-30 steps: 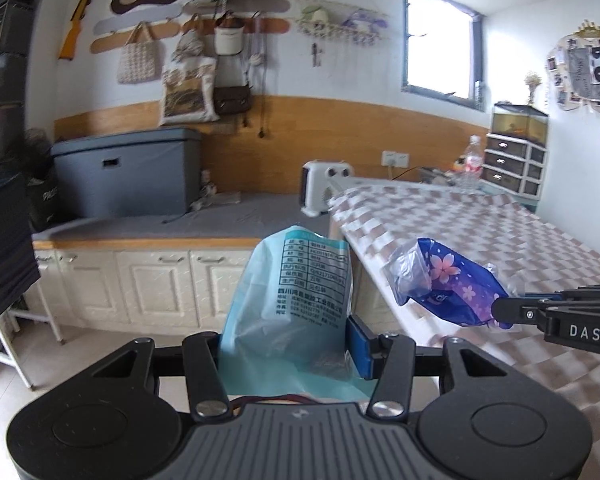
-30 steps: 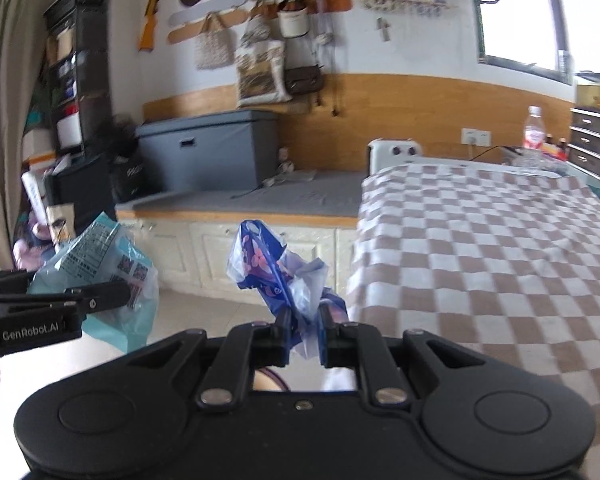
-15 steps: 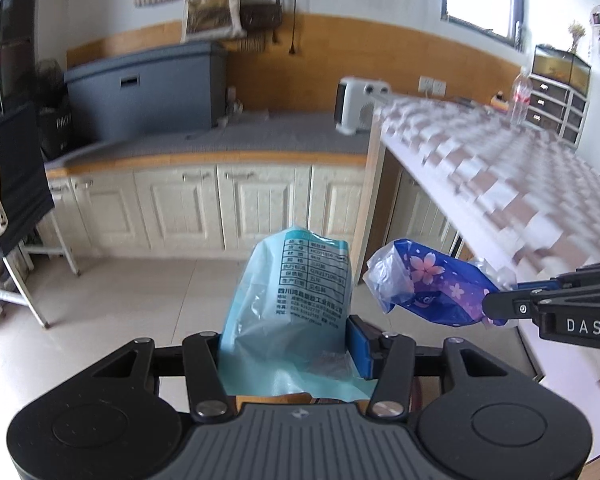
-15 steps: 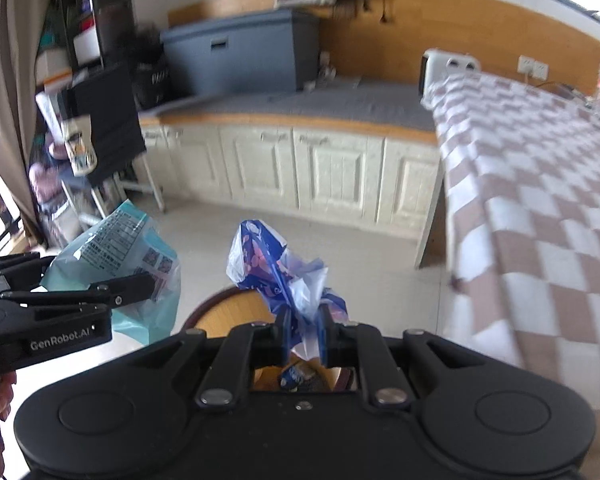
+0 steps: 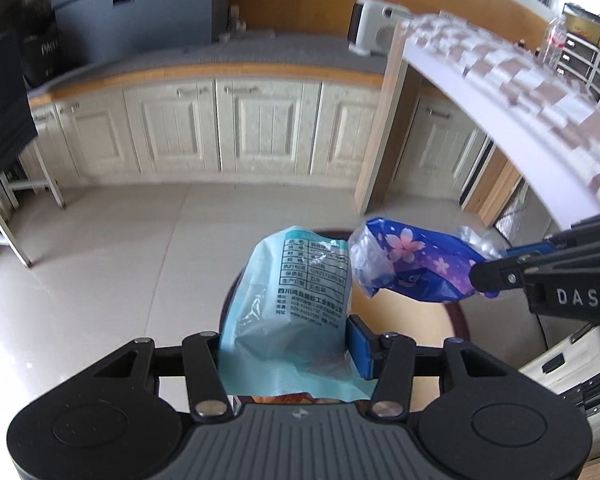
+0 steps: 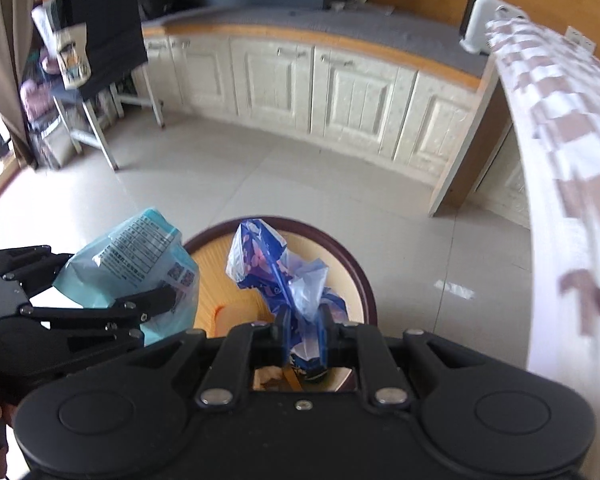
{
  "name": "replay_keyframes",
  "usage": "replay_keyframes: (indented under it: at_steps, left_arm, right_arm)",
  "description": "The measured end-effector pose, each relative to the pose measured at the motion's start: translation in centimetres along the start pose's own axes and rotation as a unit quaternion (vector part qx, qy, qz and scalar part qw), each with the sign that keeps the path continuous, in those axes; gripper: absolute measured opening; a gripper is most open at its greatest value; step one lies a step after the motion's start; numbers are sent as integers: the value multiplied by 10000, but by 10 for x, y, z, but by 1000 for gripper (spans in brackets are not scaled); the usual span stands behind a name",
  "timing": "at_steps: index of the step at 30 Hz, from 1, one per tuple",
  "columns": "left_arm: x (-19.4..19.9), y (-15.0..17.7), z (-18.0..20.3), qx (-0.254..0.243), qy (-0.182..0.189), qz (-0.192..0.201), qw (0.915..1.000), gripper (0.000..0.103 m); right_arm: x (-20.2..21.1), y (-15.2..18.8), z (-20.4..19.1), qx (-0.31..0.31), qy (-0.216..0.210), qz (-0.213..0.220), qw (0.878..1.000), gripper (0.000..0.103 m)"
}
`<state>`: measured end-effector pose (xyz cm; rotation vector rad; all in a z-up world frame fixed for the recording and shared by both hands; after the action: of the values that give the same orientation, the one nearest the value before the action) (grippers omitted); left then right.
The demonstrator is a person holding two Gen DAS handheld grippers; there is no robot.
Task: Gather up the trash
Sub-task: 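Carry the clear bag and blue wrapper with both tools over the wastebasket, then open the left tool while the right tool opens, dropping bag and wrapper into the wastebasket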
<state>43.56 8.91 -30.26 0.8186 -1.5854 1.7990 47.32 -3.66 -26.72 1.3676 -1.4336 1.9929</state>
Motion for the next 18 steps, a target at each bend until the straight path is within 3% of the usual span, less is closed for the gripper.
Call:
replay_keyframes:
  at_steps: [8, 18]
  left_arm:
    - [-40, 12, -5, -182, -65, -572, 9982, 52]
    - [-80, 34, 11, -154, 305, -1337, 9904, 53]
  right_arm:
    - [-48, -2, -1, -136, -114, -498, 9986, 14]
    - [-76, 1, 6, -284, -184, -790, 9963, 17]
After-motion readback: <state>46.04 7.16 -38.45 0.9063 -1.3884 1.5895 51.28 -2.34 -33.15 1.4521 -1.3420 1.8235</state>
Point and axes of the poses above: each gripper's, at about its wrist camera, not at the fingertips, and x roughly against the way its jaws point, z to its right, y to its underside, the point moved 9 cm from there along -x, roughly the way its jaws point, and after that the axes turned 2 degrees about x, right-handed, at the moved point
